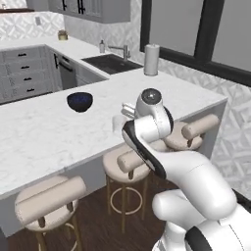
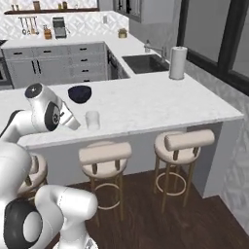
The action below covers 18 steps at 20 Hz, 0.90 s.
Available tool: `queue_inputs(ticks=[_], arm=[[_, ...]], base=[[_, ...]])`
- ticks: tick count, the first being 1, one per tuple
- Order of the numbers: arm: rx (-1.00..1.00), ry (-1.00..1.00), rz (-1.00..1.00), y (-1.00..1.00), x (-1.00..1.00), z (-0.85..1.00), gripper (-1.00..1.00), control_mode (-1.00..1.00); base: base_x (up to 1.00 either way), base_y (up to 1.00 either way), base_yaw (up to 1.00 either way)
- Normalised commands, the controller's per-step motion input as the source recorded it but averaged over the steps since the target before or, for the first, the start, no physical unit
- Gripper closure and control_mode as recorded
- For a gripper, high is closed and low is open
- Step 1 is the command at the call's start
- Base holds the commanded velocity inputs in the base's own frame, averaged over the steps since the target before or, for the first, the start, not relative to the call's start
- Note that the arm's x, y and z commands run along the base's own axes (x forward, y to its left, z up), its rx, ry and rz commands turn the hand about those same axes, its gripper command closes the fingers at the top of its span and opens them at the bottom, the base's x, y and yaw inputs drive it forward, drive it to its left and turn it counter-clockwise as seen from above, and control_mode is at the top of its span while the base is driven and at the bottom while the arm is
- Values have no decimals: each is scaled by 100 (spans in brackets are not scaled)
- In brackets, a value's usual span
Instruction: Take a straw from the drawer in front and place it inside the glass cup on the dining counter.
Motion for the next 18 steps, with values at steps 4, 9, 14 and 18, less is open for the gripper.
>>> queue_inputs(ticks=[4,9,14,18], arm=[[0,0,0,0,0,0,100,100],[0,0,0,0,0,0,100,100],[0,0,0,0,0,0,100,100],[0,0,0,0,0,0,100,100]], base=[[77,-66,40],[73,-43,43],[60,-22,48],[49,-42,35]])
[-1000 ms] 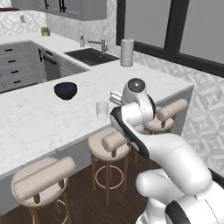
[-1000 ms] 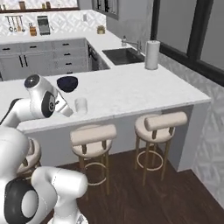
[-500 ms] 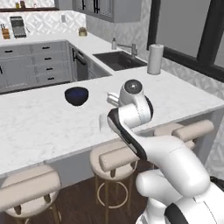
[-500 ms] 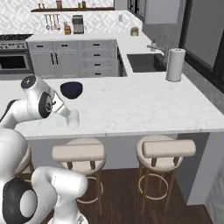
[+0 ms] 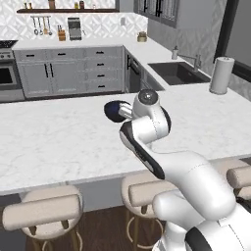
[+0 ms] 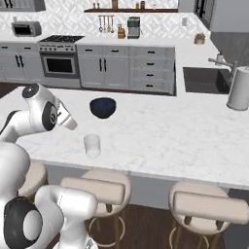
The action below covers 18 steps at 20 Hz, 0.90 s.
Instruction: Take a straw from the drawer in front and place it inside the glass cup on the dining counter.
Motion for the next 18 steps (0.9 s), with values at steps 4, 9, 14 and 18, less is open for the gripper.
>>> queue_inputs(ticks=[4,9,14,18], arm=[[0,0,0,0,0,0,100,100],[0,0,0,0,0,0,100,100],[0,0,0,0,0,0,100,100],[0,0,0,0,0,0,100,100]], base=[[47,-57,17],[52,-30,1],[59,-13,0],[54,-17,0]])
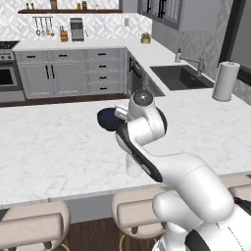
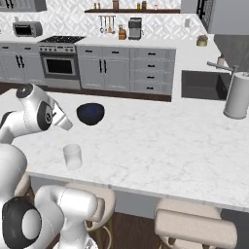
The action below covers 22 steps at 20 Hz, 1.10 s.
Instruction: Take a straw from the drawer in front and place it inside the glass cup on the dining counter.
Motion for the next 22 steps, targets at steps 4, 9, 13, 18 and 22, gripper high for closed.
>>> queue_inputs(ticks=[4,9,13,18,22], arm=[[1,-2,2,-17,41,-5,100,-100],[1,-33,28,-43,27,-1,100,-100],[0,-28,35,-28,29,0,100,-100],[-1,-23,38,-19,22,-6,100,-100],[0,-27,42,-19,26,-1,100,-100]], base=[[0,0,0],[0,0,0],[0,0,0],[0,0,0],[0,0,0]])
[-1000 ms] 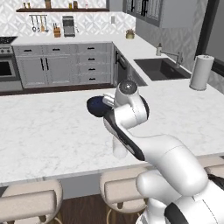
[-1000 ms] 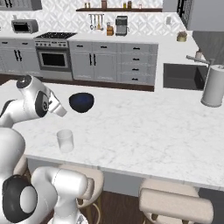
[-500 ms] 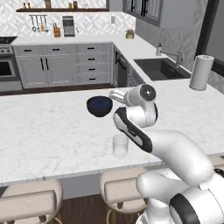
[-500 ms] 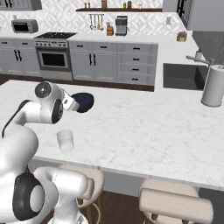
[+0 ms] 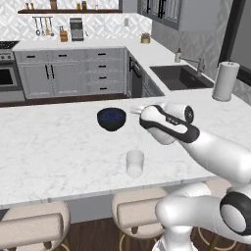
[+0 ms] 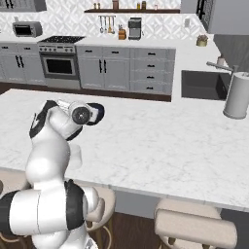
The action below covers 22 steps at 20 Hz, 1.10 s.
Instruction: Take a straw from the drawer in front and place it inside the glass cup on the dining counter.
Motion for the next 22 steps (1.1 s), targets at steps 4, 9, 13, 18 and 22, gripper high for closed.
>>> queue_inputs(ticks=[4,9,13,18,22], arm=[[0,-23,40,-21,4,2,100,-100],[0,-6,37,0,0,-8,100,-100],[1,-1,33,-7,8,-3,100,-100],[1,0,31,-36,14,0,100,-100],[0,0,24,-13,30,0,100,-100]], base=[[0,0,0],[0,0,0],[0,0,0],[0,0,0],[0,0,0]])
